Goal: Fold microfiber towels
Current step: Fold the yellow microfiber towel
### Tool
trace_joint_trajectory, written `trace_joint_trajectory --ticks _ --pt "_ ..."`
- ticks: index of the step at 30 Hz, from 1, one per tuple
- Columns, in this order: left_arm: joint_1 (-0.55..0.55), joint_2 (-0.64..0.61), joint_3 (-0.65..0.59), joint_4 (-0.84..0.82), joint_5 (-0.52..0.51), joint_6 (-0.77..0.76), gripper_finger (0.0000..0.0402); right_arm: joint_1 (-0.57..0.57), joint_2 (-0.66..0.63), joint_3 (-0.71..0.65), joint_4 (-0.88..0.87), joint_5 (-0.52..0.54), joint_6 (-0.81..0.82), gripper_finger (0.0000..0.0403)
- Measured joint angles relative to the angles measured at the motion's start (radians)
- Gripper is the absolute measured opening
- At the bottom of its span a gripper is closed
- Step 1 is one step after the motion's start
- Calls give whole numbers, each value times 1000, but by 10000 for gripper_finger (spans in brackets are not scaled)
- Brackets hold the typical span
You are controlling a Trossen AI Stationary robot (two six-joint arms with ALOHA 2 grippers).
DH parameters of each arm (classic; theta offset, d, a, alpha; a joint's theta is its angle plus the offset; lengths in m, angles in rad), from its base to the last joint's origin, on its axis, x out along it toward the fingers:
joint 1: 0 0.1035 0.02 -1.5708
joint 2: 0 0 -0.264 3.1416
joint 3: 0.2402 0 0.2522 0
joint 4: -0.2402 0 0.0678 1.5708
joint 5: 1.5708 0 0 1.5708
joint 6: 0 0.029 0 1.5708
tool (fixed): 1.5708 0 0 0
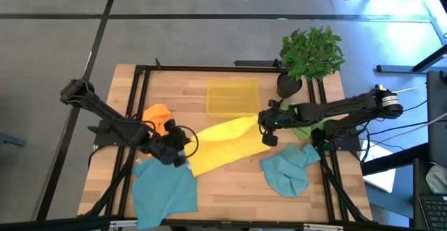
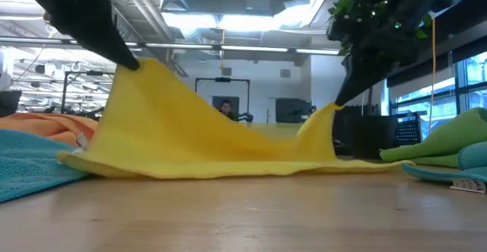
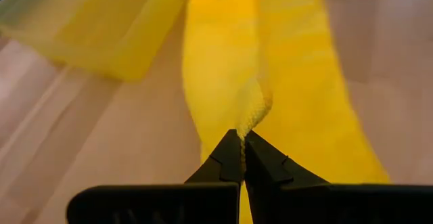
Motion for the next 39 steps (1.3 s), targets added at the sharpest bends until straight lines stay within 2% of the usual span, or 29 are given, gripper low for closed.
trace_joint_trajectory --ticks 5,11,15,25,31,39 --pt "-47 0 0 110 63 69 0 14 -36 0 -87 -11 -17 1" --pt "-95 0 0 168 97 131 0 29 -44 -2 -94 -104 -20 1" --pt "-108 23 0 176 150 128 0 48 -42 -56 -39 -135 -18 1" --pt "-93 193 0 301 293 148 0 61 -41 -167 125 -198 -10 1" --pt "-93 232 0 331 335 120 0 63 -41 -203 193 -255 31 1" --pt "-90 262 0 335 423 71 0 67 -41 -217 214 -261 38 1"
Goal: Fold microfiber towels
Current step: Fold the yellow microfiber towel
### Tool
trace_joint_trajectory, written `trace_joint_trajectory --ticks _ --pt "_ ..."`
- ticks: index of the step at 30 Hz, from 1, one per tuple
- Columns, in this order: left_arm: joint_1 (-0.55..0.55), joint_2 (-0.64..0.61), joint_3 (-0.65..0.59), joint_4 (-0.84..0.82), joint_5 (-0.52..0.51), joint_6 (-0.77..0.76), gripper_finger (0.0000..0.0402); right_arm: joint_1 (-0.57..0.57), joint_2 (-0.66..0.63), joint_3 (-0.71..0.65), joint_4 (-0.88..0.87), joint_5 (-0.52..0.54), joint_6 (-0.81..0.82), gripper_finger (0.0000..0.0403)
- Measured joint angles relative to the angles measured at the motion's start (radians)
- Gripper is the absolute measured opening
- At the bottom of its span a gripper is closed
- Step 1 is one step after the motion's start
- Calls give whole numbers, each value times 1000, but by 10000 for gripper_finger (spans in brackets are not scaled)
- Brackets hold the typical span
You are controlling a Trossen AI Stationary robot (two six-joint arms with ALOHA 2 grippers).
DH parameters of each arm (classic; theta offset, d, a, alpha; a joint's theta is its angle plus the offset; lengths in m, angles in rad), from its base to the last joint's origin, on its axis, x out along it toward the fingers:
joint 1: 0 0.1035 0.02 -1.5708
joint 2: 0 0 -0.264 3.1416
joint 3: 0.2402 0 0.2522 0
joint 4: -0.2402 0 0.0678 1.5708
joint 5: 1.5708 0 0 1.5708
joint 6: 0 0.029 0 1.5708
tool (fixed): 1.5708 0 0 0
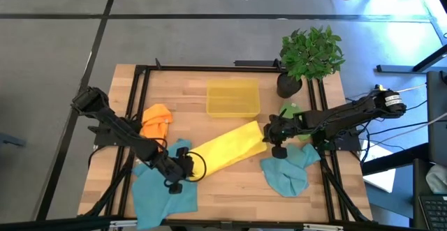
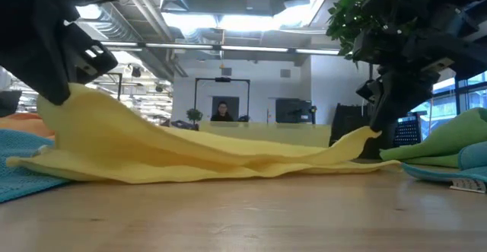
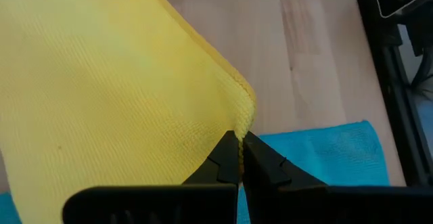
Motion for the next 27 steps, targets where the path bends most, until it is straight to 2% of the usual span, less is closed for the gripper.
trace_joint_trajectory --ticks 4,10,19,27 --pt "0 0 0 -1 1 -3 0 0 0 0 3 -6 2 1" --pt "0 0 0 -4 6 -19 0 30 0 0 3 -72 27 1" --pt "7 0 0 -7 10 -54 2 79 1 0 3 -72 32 13" --pt "9 0 0 -10 12 -79 67 79 1 0 3 -72 52 59"
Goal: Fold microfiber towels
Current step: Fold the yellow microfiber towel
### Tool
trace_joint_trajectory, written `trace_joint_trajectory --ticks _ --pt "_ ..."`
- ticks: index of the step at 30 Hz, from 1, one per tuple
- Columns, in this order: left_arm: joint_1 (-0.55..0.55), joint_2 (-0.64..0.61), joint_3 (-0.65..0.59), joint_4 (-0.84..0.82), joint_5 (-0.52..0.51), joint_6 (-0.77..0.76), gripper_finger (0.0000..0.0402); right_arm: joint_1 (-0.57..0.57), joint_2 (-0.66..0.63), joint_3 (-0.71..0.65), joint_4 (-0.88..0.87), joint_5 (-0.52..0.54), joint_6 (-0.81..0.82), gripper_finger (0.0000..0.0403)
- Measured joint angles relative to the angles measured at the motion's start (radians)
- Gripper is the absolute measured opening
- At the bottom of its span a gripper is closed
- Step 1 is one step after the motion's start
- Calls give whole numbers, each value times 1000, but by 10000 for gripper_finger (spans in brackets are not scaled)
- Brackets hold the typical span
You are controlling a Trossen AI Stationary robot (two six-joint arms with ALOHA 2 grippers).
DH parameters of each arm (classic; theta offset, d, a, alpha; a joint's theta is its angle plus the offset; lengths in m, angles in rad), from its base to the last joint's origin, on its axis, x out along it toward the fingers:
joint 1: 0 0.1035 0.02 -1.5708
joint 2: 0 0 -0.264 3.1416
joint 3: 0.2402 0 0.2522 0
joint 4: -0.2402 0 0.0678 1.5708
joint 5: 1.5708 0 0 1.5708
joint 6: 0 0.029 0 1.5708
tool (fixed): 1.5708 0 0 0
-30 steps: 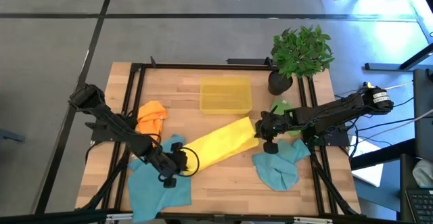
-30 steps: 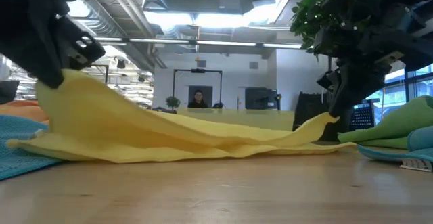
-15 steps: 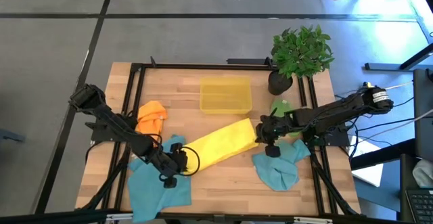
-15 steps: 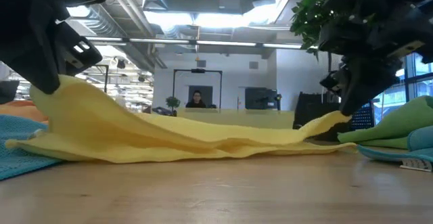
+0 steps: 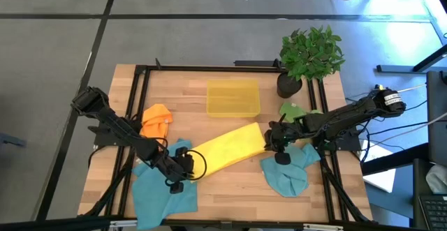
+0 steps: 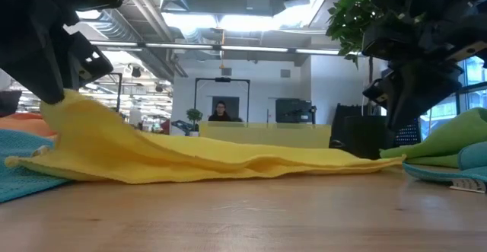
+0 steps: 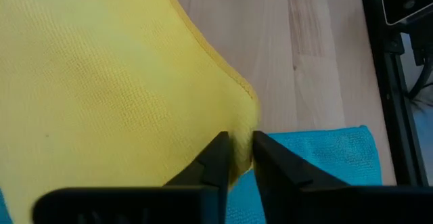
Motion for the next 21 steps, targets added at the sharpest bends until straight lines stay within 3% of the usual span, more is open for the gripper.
trace_joint_trajectory --ticks 7,21 --pt "0 0 0 -1 15 -31 105 0 0 0 0 0 -10 90" --pt "67 -9 0 -4 -29 -54 102 -5 0 26 110 1 -151 109"
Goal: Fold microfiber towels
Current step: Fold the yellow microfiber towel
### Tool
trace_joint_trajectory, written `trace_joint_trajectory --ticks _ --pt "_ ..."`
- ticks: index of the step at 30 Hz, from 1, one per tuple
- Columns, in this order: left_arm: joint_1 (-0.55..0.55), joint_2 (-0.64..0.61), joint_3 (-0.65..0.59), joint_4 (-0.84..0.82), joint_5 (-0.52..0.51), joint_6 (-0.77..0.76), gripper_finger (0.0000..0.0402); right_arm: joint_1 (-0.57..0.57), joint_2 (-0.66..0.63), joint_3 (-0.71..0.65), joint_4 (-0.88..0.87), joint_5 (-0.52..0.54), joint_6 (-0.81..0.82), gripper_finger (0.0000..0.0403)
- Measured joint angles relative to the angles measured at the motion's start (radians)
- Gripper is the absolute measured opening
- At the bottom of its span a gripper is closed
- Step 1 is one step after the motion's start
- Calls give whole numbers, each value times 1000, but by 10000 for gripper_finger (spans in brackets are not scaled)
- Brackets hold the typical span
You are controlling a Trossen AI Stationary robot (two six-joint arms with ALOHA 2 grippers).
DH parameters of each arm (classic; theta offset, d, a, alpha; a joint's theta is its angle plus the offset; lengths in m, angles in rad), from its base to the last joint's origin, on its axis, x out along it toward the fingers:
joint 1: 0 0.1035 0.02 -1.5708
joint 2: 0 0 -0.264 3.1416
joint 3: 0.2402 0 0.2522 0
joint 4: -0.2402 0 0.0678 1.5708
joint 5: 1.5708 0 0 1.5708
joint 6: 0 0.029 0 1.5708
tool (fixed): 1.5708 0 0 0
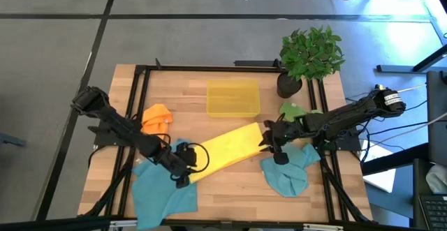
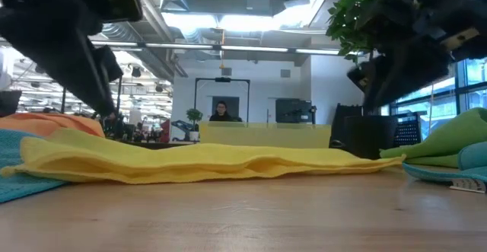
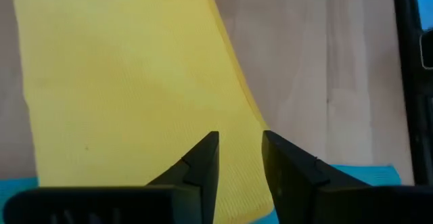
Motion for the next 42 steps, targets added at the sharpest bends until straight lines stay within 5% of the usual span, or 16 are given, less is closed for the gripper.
trace_joint_trajectory --ticks 13,23,42 --pt "6 -253 -45 30 -127 266 101 -37 0 88 75 0 -139 109" --pt "-22 -324 -269 343 -182 242 101 -36 0 89 144 0 -138 109" --pt "4 -249 -322 289 -178 50 92 -37 237 89 141 -2 -9 103"
